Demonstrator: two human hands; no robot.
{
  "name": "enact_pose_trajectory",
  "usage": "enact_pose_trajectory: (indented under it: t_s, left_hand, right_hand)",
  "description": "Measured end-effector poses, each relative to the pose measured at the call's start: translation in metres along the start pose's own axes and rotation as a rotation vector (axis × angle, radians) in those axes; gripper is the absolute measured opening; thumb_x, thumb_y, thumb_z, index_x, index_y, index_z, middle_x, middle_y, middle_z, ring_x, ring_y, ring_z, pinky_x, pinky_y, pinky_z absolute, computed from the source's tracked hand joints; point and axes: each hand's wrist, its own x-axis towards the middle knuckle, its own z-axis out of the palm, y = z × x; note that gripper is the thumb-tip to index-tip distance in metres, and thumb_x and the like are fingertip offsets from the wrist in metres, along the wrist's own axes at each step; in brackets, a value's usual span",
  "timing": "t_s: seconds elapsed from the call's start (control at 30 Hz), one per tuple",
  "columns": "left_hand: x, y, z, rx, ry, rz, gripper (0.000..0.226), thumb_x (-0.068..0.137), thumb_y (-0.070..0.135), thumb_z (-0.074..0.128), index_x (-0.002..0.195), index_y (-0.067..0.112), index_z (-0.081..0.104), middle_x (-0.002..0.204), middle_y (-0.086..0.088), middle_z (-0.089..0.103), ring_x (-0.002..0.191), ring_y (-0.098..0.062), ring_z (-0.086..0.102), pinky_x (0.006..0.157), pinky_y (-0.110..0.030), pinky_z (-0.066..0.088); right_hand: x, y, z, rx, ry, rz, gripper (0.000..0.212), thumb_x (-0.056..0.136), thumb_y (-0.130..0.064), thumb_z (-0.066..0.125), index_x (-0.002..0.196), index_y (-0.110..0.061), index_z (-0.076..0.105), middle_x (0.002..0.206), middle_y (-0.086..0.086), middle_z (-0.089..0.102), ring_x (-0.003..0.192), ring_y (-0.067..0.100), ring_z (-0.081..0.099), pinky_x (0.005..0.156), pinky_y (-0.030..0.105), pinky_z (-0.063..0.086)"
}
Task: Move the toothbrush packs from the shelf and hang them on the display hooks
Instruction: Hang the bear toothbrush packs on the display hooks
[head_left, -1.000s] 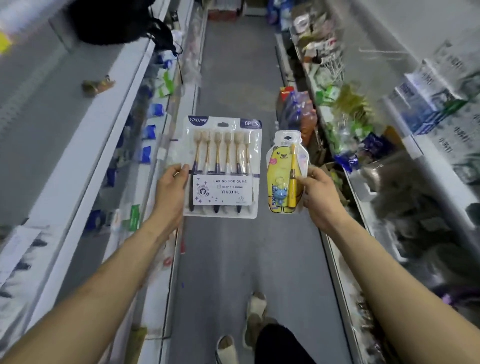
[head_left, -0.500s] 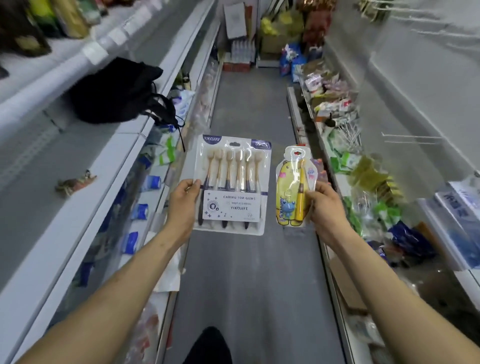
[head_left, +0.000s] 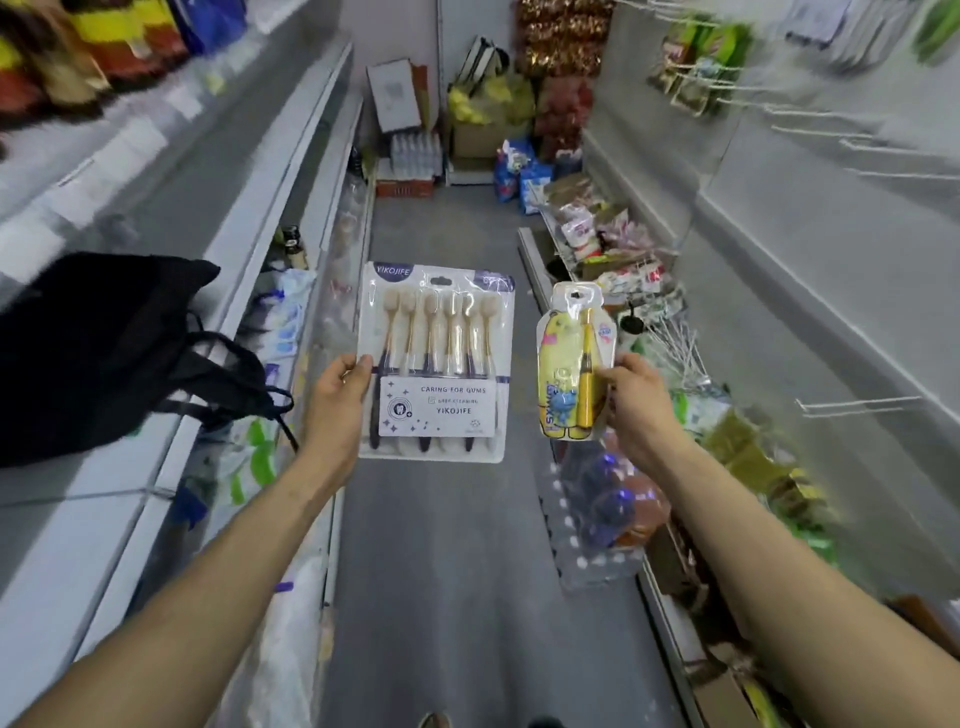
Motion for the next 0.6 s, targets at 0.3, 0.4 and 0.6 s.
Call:
enact_pose_trajectory:
  t_s: [0.3, 0.4, 0.6]
  left_hand:
    - [0.219, 0.026, 0.103, 0.047, -0.100, 0.026, 0.031, 0.090, 0.058, 0.062, 0.100, 0.030, 0.073, 0.112, -0.009, 0.076, 0.112, -0.035, 0.070, 0.105, -0.062, 0.051]
    - [0.277, 0.037, 0.150, 0.034, -0.096, 0.044, 0.020, 0.101, 0.043, 0.060, 0.095, 0.029, 0.072, 0.102, -0.003, 0.078, 0.102, -0.028, 0.072, 0.101, -0.051, 0.052]
    - [0.389, 0.066, 0.233, 0.040, -0.087, 0.065, 0.020, 0.107, 0.034, 0.058, 0.103, 0.019, 0.070, 0.097, 0.001, 0.078, 0.088, -0.013, 0.070, 0.080, -0.032, 0.051]
  right_hand:
    - [0.192, -0.061, 0.028, 0.029, 0.094, -0.019, 0.024, 0.101, -0.008, 0.052, 0.115, -0.013, 0.070, 0.106, 0.015, 0.079, 0.097, 0.039, 0.077, 0.081, 0.064, 0.062]
    - [0.256, -0.079, 0.029, 0.066, 0.063, -0.028, 0.023, 0.103, -0.006, 0.050, 0.111, -0.013, 0.070, 0.110, 0.015, 0.079, 0.104, 0.041, 0.075, 0.091, 0.064, 0.060]
    - [0.378, -0.133, 0.026, 0.061, 0.101, -0.071, 0.023, 0.105, -0.004, 0.046, 0.115, -0.011, 0.066, 0.104, 0.018, 0.077, 0.080, 0.034, 0.077, 0.049, 0.037, 0.058]
